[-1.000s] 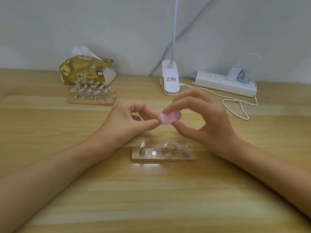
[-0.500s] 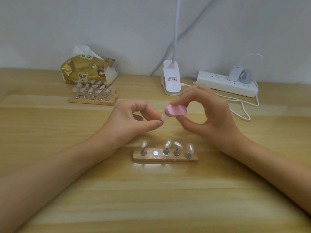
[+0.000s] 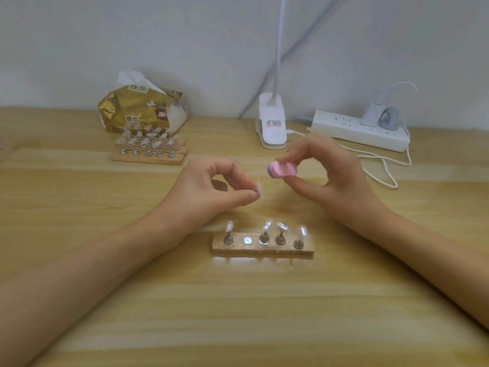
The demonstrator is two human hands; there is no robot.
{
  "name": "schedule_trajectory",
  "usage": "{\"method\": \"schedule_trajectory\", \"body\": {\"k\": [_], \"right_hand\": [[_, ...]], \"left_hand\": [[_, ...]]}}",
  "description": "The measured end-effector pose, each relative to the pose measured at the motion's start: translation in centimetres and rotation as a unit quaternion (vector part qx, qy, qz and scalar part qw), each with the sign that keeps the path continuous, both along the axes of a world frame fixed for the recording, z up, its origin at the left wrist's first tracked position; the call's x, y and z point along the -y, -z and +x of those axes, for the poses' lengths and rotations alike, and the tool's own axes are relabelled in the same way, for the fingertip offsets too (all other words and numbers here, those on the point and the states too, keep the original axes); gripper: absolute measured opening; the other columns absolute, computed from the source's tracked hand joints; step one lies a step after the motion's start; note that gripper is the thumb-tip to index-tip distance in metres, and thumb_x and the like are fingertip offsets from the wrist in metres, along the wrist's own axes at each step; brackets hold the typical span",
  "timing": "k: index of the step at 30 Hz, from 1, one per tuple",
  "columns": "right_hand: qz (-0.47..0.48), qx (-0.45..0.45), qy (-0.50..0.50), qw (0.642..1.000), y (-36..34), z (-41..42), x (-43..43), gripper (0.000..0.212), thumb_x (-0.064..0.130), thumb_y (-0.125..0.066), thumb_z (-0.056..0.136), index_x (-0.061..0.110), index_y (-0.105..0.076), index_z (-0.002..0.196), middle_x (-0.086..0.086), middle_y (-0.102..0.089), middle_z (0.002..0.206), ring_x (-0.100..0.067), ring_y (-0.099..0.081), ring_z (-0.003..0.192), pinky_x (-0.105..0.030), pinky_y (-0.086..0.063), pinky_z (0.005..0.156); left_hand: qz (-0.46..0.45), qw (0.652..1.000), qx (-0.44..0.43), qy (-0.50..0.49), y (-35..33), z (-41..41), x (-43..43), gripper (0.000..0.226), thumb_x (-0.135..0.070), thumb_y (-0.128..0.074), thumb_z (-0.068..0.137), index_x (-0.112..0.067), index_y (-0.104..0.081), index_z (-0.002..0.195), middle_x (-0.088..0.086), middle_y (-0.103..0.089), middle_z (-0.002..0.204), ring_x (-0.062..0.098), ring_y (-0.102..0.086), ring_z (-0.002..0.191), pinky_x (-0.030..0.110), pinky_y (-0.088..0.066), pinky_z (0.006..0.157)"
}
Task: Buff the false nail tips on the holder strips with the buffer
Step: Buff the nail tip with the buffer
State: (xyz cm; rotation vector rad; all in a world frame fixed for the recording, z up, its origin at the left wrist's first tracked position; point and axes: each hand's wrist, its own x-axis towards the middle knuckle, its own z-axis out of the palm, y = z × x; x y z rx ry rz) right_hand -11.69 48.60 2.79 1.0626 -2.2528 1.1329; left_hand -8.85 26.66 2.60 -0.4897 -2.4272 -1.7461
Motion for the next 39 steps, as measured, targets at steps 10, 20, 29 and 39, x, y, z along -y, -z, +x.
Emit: {"method": "schedule_trajectory", "body": {"k": [10,20,29,39], "right_hand": [[0.026,-0.027,-0.039,0.999,0.1,0.8,0.5,0.015,-0.006,-0.074,0.085,0.003,-0.066,0.096,-0.007,-0.066,0.097,-0.023,-0.064,0.092,-0.034,-0.05,0.086],[0.055,-0.015,-0.034,0.998,0.4,0.6,0.7,0.026,-0.007,-0.072,0.087,0.015,-0.062,0.096,-0.01,-0.065,0.097,-0.022,-0.063,0.093,-0.035,-0.05,0.085],[0.03,0.01,-0.001,0.999,0.1,0.5,0.6,0.015,-0.005,-0.073,0.087,0.006,-0.064,0.092,-0.008,-0.066,0.095,-0.02,-0.063,0.09,-0.03,-0.048,0.084],[0.019,-0.047,0.014,0.999,-0.2,0.8,0.3,0.024,-0.006,-0.075,0.083,0.013,-0.069,0.097,-0.009,-0.063,0.095,-0.017,-0.062,0.091,-0.033,-0.05,0.086]], "left_hand": [[-0.007,1.0,-0.009,0.025,-0.1,0.3,-0.1,0.02,-0.009,-0.083,0.074,-0.018,-0.067,0.064,-0.015,-0.065,0.065,-0.003,-0.044,0.043,0.006,-0.031,0.049],[-0.005,1.0,-0.004,0.015,0.0,0.1,0.1,0.021,-0.01,-0.083,0.073,-0.022,-0.068,0.065,-0.015,-0.065,0.067,-0.008,-0.053,0.051,0.003,-0.036,0.055],[-0.012,1.0,0.003,0.001,0.1,0.1,0.1,0.024,-0.014,-0.082,0.075,-0.029,-0.067,0.063,-0.013,-0.068,0.072,-0.006,-0.058,0.059,0.013,-0.042,0.066],[-0.01,1.0,0.009,-0.006,0.2,0.1,0.1,0.019,-0.017,-0.085,0.073,-0.025,-0.07,0.064,-0.012,-0.067,0.067,-0.005,-0.057,0.055,0.008,-0.042,0.059]]}}
